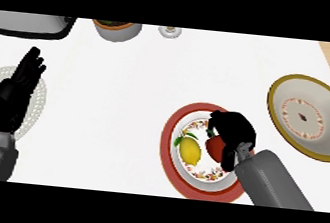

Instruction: Pick the bell pepper from the plate and place it in the bowl

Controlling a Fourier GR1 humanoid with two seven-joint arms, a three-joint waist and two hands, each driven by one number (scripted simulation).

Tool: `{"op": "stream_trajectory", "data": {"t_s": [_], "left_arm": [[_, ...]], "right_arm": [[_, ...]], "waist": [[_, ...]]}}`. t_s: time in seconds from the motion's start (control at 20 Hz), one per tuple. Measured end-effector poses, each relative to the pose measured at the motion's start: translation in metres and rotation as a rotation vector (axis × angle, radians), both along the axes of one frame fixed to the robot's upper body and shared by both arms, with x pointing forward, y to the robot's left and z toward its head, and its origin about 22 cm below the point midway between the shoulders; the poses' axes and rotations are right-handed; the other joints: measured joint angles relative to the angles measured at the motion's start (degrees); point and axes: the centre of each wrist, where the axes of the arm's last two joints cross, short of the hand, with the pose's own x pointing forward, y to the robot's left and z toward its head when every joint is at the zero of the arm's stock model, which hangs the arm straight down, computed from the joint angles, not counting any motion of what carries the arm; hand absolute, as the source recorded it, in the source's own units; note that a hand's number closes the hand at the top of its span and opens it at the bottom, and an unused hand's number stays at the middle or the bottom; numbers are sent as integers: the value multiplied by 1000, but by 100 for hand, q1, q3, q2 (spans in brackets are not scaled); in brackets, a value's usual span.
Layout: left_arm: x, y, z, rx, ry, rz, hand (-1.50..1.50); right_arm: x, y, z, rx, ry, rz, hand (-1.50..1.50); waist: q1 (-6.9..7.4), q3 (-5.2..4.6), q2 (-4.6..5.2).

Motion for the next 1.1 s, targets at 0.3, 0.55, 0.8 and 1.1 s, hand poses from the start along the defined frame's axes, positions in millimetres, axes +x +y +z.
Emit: {"op": "stream_trajectory", "data": {"t_s": [0.3,0.55,0.8,1.1], "left_arm": [[-2,3,-3,-2,-5,6,0],[-4,0,-6,-4,-5,3,0],[1,-4,-2,-5,-15,-8,0],[2,4,-5,0,-7,-4,0]], "right_arm": [[5,-1,-11,42,-34,21,150],[21,2,-8,80,-92,-155,150],[50,7,7,84,-181,-493,150],[71,21,38,39,-355,-643,150]], "waist": [[-2,-10,-21],[39,9,3],[98,37,75],[45,46,64]]}}
